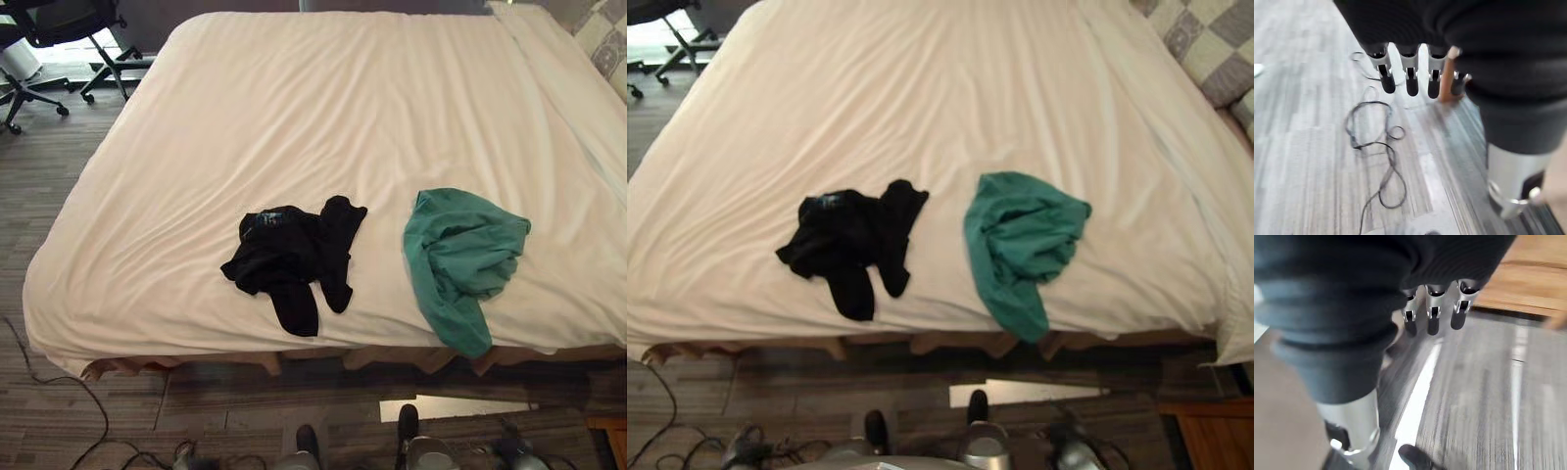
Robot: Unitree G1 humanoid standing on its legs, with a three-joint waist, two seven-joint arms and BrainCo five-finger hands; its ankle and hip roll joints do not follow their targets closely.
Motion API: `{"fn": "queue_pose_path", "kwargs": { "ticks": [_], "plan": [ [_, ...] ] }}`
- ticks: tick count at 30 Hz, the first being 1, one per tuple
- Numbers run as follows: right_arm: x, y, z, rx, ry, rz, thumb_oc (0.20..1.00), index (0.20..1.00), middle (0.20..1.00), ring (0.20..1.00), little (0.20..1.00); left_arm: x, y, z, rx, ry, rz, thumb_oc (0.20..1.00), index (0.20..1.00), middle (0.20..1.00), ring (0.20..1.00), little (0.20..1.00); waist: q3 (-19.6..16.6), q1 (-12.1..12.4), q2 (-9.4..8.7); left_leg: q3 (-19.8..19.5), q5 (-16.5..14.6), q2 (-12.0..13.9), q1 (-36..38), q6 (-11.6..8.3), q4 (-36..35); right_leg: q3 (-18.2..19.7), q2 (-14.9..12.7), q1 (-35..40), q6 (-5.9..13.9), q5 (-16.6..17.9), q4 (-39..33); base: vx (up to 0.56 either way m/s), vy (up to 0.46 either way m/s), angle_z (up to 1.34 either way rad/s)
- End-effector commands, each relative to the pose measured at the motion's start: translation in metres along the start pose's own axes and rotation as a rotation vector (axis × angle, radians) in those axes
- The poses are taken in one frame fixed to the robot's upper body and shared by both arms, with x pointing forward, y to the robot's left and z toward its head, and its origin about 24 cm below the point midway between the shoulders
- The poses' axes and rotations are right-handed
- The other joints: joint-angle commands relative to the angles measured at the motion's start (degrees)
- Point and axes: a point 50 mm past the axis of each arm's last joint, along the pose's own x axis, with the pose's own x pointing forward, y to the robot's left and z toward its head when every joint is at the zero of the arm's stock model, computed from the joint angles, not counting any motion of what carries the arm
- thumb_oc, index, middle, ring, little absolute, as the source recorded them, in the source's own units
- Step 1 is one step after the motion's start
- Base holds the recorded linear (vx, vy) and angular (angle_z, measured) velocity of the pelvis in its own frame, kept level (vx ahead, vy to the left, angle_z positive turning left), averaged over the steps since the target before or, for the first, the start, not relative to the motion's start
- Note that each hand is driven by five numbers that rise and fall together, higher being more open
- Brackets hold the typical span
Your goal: Tidy up the quilt and then pick up the clothes from the bed and put them into the laundry hamper.
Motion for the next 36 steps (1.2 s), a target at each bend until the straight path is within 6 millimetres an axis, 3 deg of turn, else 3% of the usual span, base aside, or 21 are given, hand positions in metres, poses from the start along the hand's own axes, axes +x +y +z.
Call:
{"fn": "queue_pose_path", "kwargs": {
  "ticks": [1, 2, 5, 6, 7, 8, 10, 11, 13, 15, 18, 19, 21, 25, 29, 30, 31, 32, 33, 35, 36],
  "plan": [
    [0.001, -0.018, -0.004, 0.255, 0.051, -0.152, 1.000, 1.000, 1.000, 1.000, 1.000, 0.013, 0.064, 0.023, -0.109, -0.025, 0.251, 1.000, 1.000, 1.000, 1.000, 1.000, -1.1, -0.9, -2.29, 3.8, -0.8, 1.3, 2.1, -3.48, 0.1, 1.2, -4.0, -0.6, 4.95, -3.7, 3.9, 0.10, 0.020, 0.05],
    [-0.001, -0.047, 0.003, 0.299, -0.030, -0.284, 1.000, 1.000, 1.000, 1.000, 1.000, 0.012, 0.104, 0.045, -0.154, -0.132, 0.404, 1.000, 1.000, 1.000, 1.000, 1.000, -1.3, -1.5, -1.85, 4.2, -1.1, 1.4, 3.0, -3.85, 0.1, 1.0, -4.1, 0.3, 5.24, -3.6, 3.6, 0.08, 0.028, 0.08],
    [-0.010, -0.083, 0.021, 0.171, -0.196, -0.455, 1.000, 1.000, 1.000, 1.000, 1.000, 0.000, 0.131, 0.083, -0.168, -0.335, 0.538, 1.000, 1.000, 1.000, 1.000, 1.000, -1.4, -2.1, -1.39, 4.4, -1.2, 1.4, 3.4, -3.94, 0.1, 1.0, -4.1, 0.5, 5.49, -3.5, 3.3, 0.04, 0.030, 0.04],
    [-0.023, -0.126, 0.048, 0.106, -0.370, -0.629, 1.000, 1.000, 1.000, 1.000, 1.000, -0.024, 0.156, 0.132, -0.172, -0.601, 0.630, 1.000, 1.000, 1.000, 1.000, 1.000, -1.3, -2.7, -1.04, 4.6, -1.4, 1.6, 3.8, -3.94, 0.1, 1.2, -4.2, 0.7, 5.79, -3.8, 3.6, 0.03, 0.036, -0.03],
    [-0.024, -0.126, 0.047, 0.105, -0.370, -0.629, 1.000, 1.000, 1.000, 1.000, 1.000, -0.024, 0.155, 0.131, -0.171, -0.600, 0.630, 1.000, 1.000, 1.000, 1.000, 1.000, -1.4, -2.7, -1.03, 4.6, -1.2, 1.6, 3.5, -3.90, 0.1, 1.3, -4.2, 0.4, 5.71, -3.6, 3.6, 0.00, 0.045, 0.00],
    [-0.038, -0.152, 0.081, 0.030, -0.544, -0.716, 1.000, 1.000, 1.000, 1.000, 1.000, -0.055, 0.173, 0.178, -0.177, -0.849, 0.674, 1.000, 1.000, 1.000, 1.000, 1.000, -1.5, -3.1, -0.85, 4.8, -1.5, 1.6, 3.8, -3.83, 0.1, 1.4, -4.3, 0.1, 5.87, -3.7, 4.0, 0.00, 0.000, 0.00],
    [-0.051, -0.165, 0.109, -0.067, -0.681, -0.747, 1.000, 1.000, 1.000, 1.000, 1.000, -0.088, 0.181, 0.217, -0.171, -1.071, 0.680, 1.000, 1.000, 1.000, 1.000, 1.000, -1.7, -3.2, -0.90, 4.9, -1.9, 1.6, 4.1, -3.73, 0.1, 1.6, -4.5, 0.2, 6.01, -4.0, 4.3, 0.00, 0.019, -0.13],
    [-0.052, -0.165, 0.109, -0.067, -0.682, -0.747, 1.000, 1.000, 1.000, 1.000, 1.000, -0.088, 0.181, 0.217, -0.172, -1.071, 0.680, 1.000, 1.000, 1.000, 1.000, 1.000, -1.7, -3.2, -0.94, 4.9, -1.7, 1.5, 4.0, -3.69, 0.1, 1.7, -4.5, 0.0, 5.92, -3.7, 4.2, 0.00, -0.001, -0.17],
    [-0.072, -0.174, 0.147, -0.206, -0.860, -0.779, 1.000, 1.000, 1.000, 1.000, 1.000, -0.130, 0.171, 0.258, -0.075, -1.327, 0.643, 1.000, 1.000, 1.000, 1.000, 1.000, -2.1, -3.5, -1.31, 5.1, -2.4, 1.6, 4.6, -3.43, 0.1, 1.9, -4.8, 0.2, 6.11, -4.1, 4.5, 0.03, -0.005, -0.07],
    [-0.078, -0.175, 0.159, -0.268, -0.909, -0.793, 1.000, 1.000, 1.000, 1.000, 1.000, -0.137, 0.161, 0.269, -0.036, -1.374, 0.607, 1.000, 1.000, 1.000, 1.000, 1.000, -2.1, -3.5, -1.50, 5.3, -2.3, 1.6, 4.5, -3.25, 0.1, 2.1, -4.8, 0.1, 6.01, -3.9, 4.5, 0.01, -0.003, -0.02],
    [-0.097, -0.170, 0.206, -0.383, -1.071, -0.810, 1.000, 1.000, 1.000, 1.000, 1.000, -0.158, 0.103, 0.305, 0.226, -1.501, 0.478, 1.000, 1.000, 1.000, 1.000, 1.000, -0.9, -3.9, -1.88, 5.8, -2.6, 1.5, 4.6, -2.90, 0.1, 3.1, -5.1, -1.1, 6.15, -4.1, 5.3, -0.03, -0.007, -0.06],
    [-0.097, -0.170, 0.207, -0.380, -1.071, -0.813, 1.000, 1.000, 1.000, 1.000, 1.000, -0.159, 0.103, 0.307, 0.225, -1.503, 0.480, 1.000, 1.000, 1.000, 1.000, 1.000, -0.9, -3.8, -1.92, 5.9, -2.3, 1.5, 4.4, -2.86, 0.1, 3.2, -5.1, -1.3, 6.05, -3.9, 5.3, -0.05, 0.005, -0.01],
    [-0.115, -0.164, 0.242, -0.400, -1.184, -0.831, 1.000, 1.000, 1.000, 1.000, 1.000, -0.167, 0.058, 0.325, 0.354, -1.534, 0.401, 1.000, 1.000, 1.000, 1.000, 1.000, 1.6, -3.8, -1.99, 6.0, -1.8, 1.1, 3.0, -2.68, 0.1, 4.6, -5.3, -4.1, 6.09, -3.7, 6.6, -0.14, 0.016, -0.10],
    [-0.139, -0.158, 0.277, -0.383, -1.311, -0.880, 1.000, 1.000, 1.000, 1.000, 1.000, -0.163, 0.016, 0.342, 0.520, -1.471, 0.401, 1.000, 1.000, 1.000, 1.000, 1.000, 4.9, -3.9, -2.11, 6.3, -1.0, 1.0, 0.0, -2.64, 0.6, 5.8, -5.4, -8.1, 6.24, -3.2, 7.9, -0.14, 0.012, -0.12],
    [-0.152, -0.165, 0.290, -0.347, -1.347, -0.934, 1.000, 1.000, 1.000, 1.000, 1.000, -0.148, -0.013, 0.336, 0.656, -1.372, 0.376, 1.000, 1.000, 1.000, 1.000, 1.000, 6.6, -3.1, -2.63, 6.0, -0.1, 1.1, -2.5, -2.49, 1.1, 5.7, -5.5, -10.5, 6.07, -2.7, 8.7, -0.09, -0.022, -0.01],
    [-0.156, -0.167, 0.294, -0.341, -1.354, -0.946, 1.000, 1.000, 1.000, 1.000, 1.000, -0.140, -0.021, 0.331, 0.694, -1.326, 0.357, 0.382, 0.382, 0.382, 0.382, 0.382, 6.9, -2.8, -2.68, 5.8, -0.3, 1.2, -2.8, -2.52, 1.4, 5.5, -5.5, -10.6, 6.13, -3.1, 9.1, -0.04, -0.020, 0.01],
    [-0.156, -0.167, 0.294, -0.341, -1.355, -0.947, 1.000, 1.000, 1.000, 1.000, 1.000, -0.140, -0.021, 0.331, 0.692, -1.327, 0.358, 0.382, 0.382, 0.382, 0.382, 0.382, 6.9, -2.8, -2.69, 5.8, -0.1, 1.2, -3.0, -2.48, 1.4, 5.5, -5.5, -10.8, 6.03, -2.8, 9.0, -0.04, -0.024, 0.03],
    [-0.160, -0.170, 0.298, -0.335, -1.366, -0.957, 1.000, 1.000, 1.000, 1.000, 1.000, -0.131, -0.028, 0.324, 0.729, -1.281, 0.333, 0.200, 0.200, 0.200, 0.200, 0.200, 7.2, -2.5, -2.76, 5.5, 0.0, 1.3, -3.5, -2.49, 1.6, 5.4, -5.6, -11.2, 5.96, -2.8, 9.2, -0.05, -0.046, 0.04],
    [-0.170, -0.177, 0.309, -0.321, -1.386, -0.972, 1.000, 1.000, 1.000, 1.000, 1.000, -0.109, -0.036, 0.303, 0.783, -1.168, 0.283, 0.200, 0.200, 0.200, 0.200, 0.200, 7.8, -1.6, -2.93, 5.2, -0.1, 1.5, -4.1, -2.62, 1.8, 5.1, -5.7, -11.5, 5.92, -3.0, 9.5, -0.04, -0.059, 0.03],
    [-0.174, -0.180, 0.316, -0.323, -1.394, -0.970, 1.000, 1.000, 1.000, 1.000, 1.000, -0.103, -0.037, 0.296, 0.789, -1.133, 0.264, 0.200, 0.200, 0.200, 0.200, 0.200, 8.0, -1.2, -2.95, 5.0, 0.3, 1.6, -4.7, -2.61, 2.0, 5.0, -5.8, -11.8, 5.74, -2.7, 9.6, -0.05, -0.060, 0.02],
    [-0.182, -0.188, 0.335, -0.345, -1.396, -0.952, 1.000, 1.000, 1.000, 1.000, 1.000, -0.077, -0.035, 0.265, 0.803, -1.011, 0.217, 0.200, 0.200, 0.200, 0.200, 0.200, 9.3, 0.9, -2.56, 4.2, 0.7, 1.8, -6.3, -2.97, 2.4, 4.4, -5.9, -12.7, 5.57, -2.9, 10.1, -0.07, -0.058, 0.05]
  ]
}}
